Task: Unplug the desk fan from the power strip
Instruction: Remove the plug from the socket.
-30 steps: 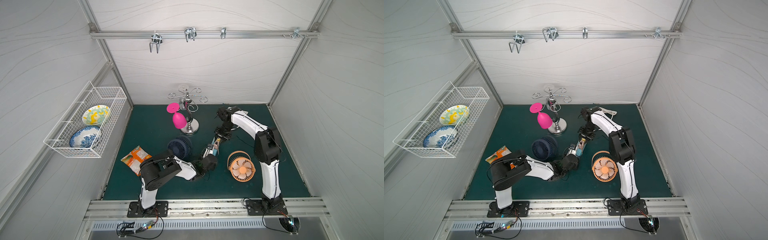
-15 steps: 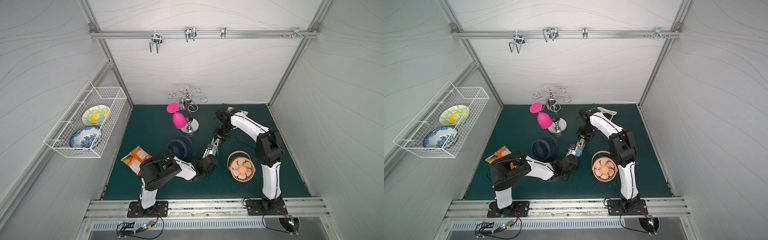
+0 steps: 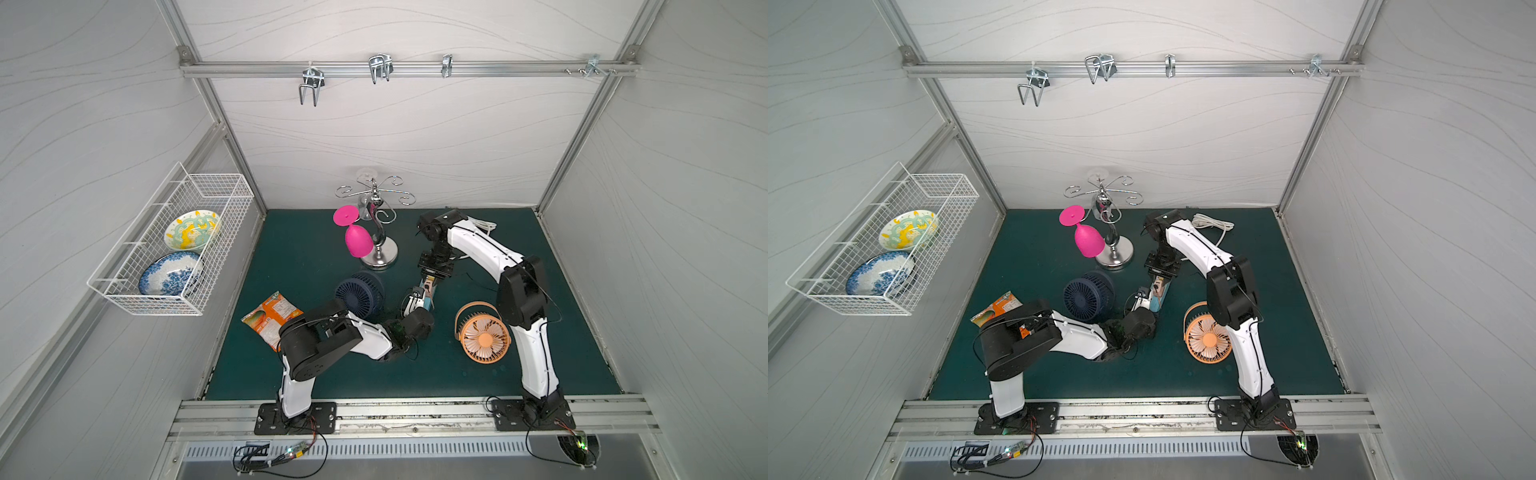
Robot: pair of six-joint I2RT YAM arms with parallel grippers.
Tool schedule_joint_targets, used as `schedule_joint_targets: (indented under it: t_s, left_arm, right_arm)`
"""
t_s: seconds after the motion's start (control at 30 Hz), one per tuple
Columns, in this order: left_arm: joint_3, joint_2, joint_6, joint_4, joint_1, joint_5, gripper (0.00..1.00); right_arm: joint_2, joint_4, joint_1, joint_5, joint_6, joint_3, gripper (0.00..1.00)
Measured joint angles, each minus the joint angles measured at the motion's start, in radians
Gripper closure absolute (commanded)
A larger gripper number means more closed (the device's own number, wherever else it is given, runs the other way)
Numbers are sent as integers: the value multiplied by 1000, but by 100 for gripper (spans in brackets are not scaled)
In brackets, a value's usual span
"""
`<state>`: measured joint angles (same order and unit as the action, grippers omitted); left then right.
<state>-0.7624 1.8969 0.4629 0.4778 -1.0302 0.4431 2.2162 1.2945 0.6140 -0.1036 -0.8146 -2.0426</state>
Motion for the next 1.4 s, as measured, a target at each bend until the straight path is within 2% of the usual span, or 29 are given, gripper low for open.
schedule_joint_targets:
  t_s: [0.17,0.3,0.53,0.63,0.73,0.9,1.0,1.3,1.4]
  left_arm:
    - [0,0,5,0,0,2,97]
    - [0,0,3,-1,0,2,96]
    - [2,0,-21,0,-6,-7,96]
    - [2,0,-34,1,-12,-14,96]
    - [1,0,-35,2,-12,-17,96]
    - [-5,0,-11,-3,6,0,97]
    - [-5,0,-4,-10,10,6,97]
    - [-3,0,-9,-10,9,6,96]
    - [2,0,-23,-8,7,6,96]
  right_arm:
    - [55,47,1,21,-1,-74,100]
    - [56,42,-15,2,-5,-64,100]
    - [-140,-177,-85,-105,-25,264,100]
    - [-180,-216,-106,-131,-35,333,100]
    - [-169,-195,-102,-128,-36,306,100]
    - [-46,-69,-55,-81,-34,75,100]
    - [9,-27,-45,-68,-37,0,100]
    - [14,-40,-84,-121,-68,32,100]
    - [-46,-117,-98,-151,-64,139,100]
